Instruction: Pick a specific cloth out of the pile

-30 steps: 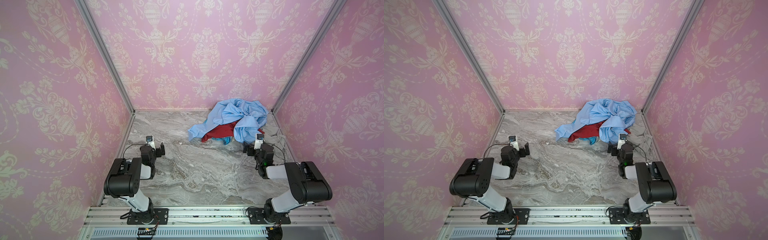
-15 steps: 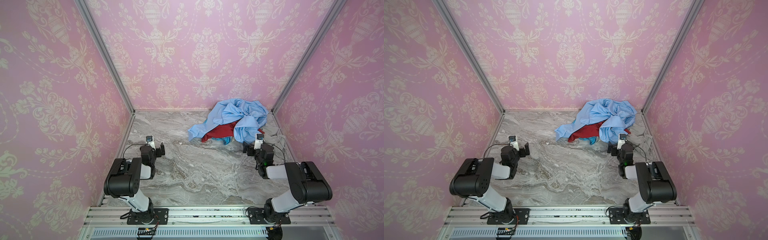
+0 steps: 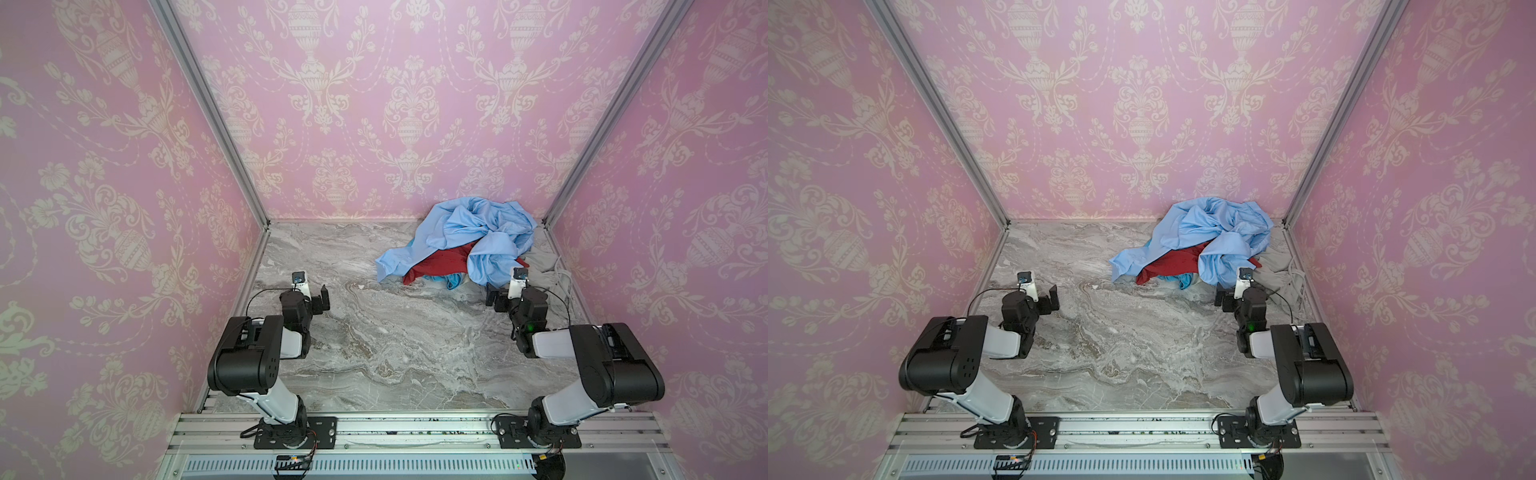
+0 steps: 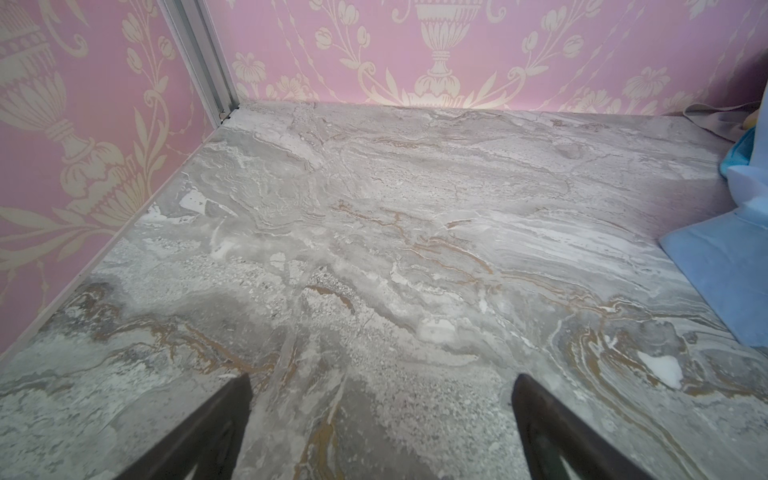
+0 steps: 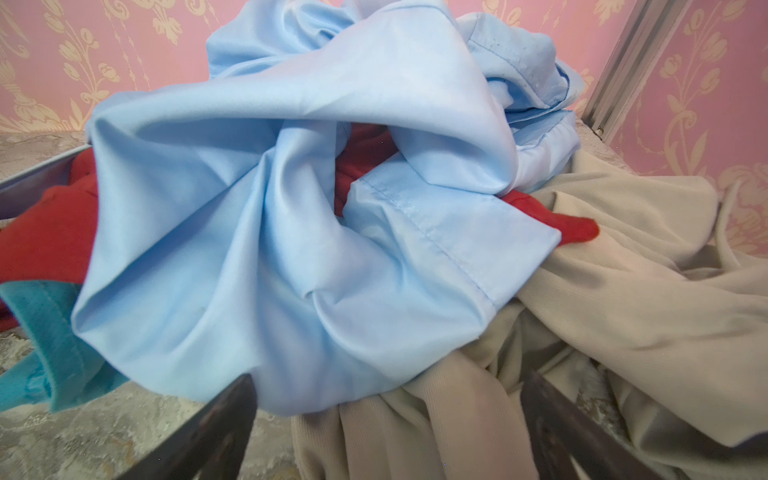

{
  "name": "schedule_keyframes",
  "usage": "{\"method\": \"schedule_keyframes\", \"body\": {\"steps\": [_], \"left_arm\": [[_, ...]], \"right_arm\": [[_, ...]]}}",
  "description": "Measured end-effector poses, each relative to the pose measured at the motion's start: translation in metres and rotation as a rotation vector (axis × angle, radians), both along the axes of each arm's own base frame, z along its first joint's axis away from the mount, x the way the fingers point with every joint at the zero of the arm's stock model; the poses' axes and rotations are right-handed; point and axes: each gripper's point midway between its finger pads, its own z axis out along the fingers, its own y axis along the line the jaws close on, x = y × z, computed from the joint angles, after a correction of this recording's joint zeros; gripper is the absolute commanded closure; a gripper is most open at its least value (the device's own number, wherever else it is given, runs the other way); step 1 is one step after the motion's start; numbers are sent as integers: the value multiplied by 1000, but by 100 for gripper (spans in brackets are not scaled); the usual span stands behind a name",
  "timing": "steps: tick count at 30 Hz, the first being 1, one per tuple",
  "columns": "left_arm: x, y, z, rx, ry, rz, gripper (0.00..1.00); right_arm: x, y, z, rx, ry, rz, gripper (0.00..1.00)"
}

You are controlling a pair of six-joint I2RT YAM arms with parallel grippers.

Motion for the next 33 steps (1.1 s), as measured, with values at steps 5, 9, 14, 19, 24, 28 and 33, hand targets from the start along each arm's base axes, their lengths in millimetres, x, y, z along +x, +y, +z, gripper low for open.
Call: {"method": "schedule_keyframes", "body": {"steps": [5,9,14,19,24,28,33], "left_arm": [[0,-1,0,-1,1,-3,0],[1,-1,0,-1,1,-4,1],[0,-1,1,-2,7,-3,1],[0,-1,12,-1,5,-3,1],[8,-10,34,27,11,-14,1],[15,-30,62,53,-4,-43,3],[23,-57,97,57,-6,-92,5]], "right_arm": [[0,0,2,0,-11,0,0],[-4,-1,1,2,-18,-4,0],[-10,-3,3,-1,-26,-15,0],[-17,-8,22,-13,-76,-54,0],[-25,-16,49,-23,-113,-136,0],[-30,-29,71,-1,-129,-227,1],[-32,-39,105,47,-138,-304,2]]}}
